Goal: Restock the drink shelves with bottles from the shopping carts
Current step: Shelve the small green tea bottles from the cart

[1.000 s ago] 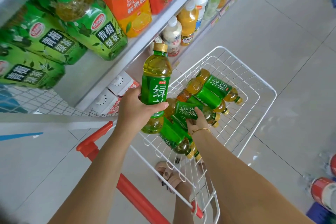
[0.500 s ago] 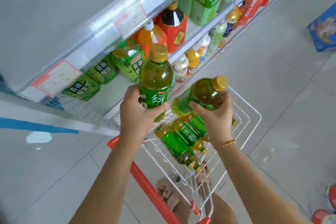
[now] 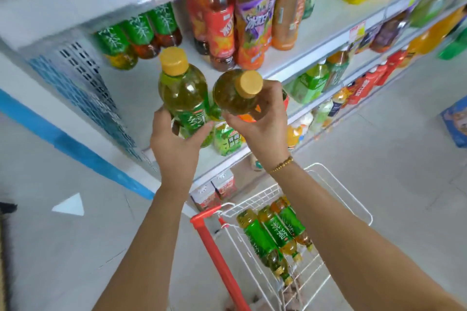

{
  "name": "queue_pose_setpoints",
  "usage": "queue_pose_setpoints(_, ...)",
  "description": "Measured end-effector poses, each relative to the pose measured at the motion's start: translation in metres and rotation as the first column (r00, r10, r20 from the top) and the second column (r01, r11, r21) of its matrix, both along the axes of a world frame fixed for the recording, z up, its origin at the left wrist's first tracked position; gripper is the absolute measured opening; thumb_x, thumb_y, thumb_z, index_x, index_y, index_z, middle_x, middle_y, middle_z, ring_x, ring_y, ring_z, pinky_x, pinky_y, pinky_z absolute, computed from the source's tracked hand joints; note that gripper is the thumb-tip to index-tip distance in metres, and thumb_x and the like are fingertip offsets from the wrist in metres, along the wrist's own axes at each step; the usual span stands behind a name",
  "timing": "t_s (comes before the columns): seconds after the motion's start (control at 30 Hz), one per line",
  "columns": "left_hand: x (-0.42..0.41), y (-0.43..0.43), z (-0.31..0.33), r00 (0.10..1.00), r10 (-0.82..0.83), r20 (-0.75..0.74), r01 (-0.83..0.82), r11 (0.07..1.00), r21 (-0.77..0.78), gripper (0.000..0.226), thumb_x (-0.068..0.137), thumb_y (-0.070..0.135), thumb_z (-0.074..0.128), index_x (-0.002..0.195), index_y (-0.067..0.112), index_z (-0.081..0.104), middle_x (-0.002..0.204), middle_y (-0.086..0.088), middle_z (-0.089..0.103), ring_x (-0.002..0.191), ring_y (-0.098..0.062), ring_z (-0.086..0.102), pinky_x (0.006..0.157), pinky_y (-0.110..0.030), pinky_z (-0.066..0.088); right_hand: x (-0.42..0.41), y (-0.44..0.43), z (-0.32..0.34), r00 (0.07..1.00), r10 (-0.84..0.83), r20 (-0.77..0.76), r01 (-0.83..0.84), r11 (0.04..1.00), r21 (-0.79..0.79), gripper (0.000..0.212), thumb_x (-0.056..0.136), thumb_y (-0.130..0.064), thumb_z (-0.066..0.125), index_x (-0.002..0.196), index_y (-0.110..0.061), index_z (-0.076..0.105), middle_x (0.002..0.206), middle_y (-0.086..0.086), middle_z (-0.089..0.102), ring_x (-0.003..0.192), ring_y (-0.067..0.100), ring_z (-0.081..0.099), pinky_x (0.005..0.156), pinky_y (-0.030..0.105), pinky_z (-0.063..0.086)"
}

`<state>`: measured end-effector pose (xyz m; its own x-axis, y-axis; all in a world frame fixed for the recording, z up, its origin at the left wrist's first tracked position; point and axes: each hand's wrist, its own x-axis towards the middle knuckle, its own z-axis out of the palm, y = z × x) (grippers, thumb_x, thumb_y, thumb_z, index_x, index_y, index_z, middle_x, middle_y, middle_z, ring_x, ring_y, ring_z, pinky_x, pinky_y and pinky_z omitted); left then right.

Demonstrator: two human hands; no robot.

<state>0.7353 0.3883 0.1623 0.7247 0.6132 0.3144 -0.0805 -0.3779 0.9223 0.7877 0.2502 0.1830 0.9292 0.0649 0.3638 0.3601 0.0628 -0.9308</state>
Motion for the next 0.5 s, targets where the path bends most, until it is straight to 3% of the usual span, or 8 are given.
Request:
queue_pose_setpoints(0.1,0.000,0.003,0.004,0.999,0.027,0.032,-0.028,0.999,0.036,0.060,0.062,0.020,0.086,0.113,0.006,0.056,0.104,0.007,0.059,0.099,0.000,0.057,0.089,-0.035,0.053,0.008,0.007,0.012,1.000,0.002,0.031,-0.003,1.000,0.019,0.057,0.065,-0.003,0.082,0.098,-0.030,0.044,0.094,-0.006,0.055,0.086,0.011,0.056,0.078,0.027,0.053)
queue_pose_setpoints(0.27,0.004,0.020,0.005,0.998,0.042,0.051,-0.051,0.978,0.201,0.069,0.065,0.024,0.085,0.123,0.011,0.051,0.119,-0.007,0.057,0.111,-0.019,0.058,0.095,-0.042,0.050,0.020,0.018,0.020,0.998,0.027,0.062,-0.025,0.999,-0.040,0.058,0.066,-0.003,0.081,0.100,-0.029,0.043,0.093,-0.011,0.055,0.083,0.003,0.053,0.074,0.019,0.050)
queue_pose_setpoints(0.4,0.025,0.033,0.008,0.993,0.073,0.096,-0.087,0.985,0.152,0.070,0.066,0.022,0.085,0.124,0.006,0.049,0.122,-0.009,0.056,0.114,-0.017,0.056,0.097,-0.042,0.048,0.042,0.035,0.029,0.992,0.111,0.065,-0.102,0.987,-0.123,0.056,0.068,-0.005,0.080,0.111,-0.016,0.046,0.099,-0.011,0.057,0.088,-0.003,0.057,0.076,0.013,0.048)
queue_pose_setpoints(0.5,0.043,0.041,0.013,0.982,0.163,0.096,-0.173,0.979,0.106,0.069,0.065,0.022,0.085,0.121,0.002,0.051,0.115,0.000,0.056,0.105,-0.003,0.054,0.095,-0.031,0.049,0.069,0.056,0.040,0.986,0.133,0.105,-0.108,0.970,-0.216,0.058,0.066,-0.008,0.081,0.114,-0.003,0.048,0.096,-0.015,0.057,0.080,-0.009,0.054,0.073,0.004,0.043)
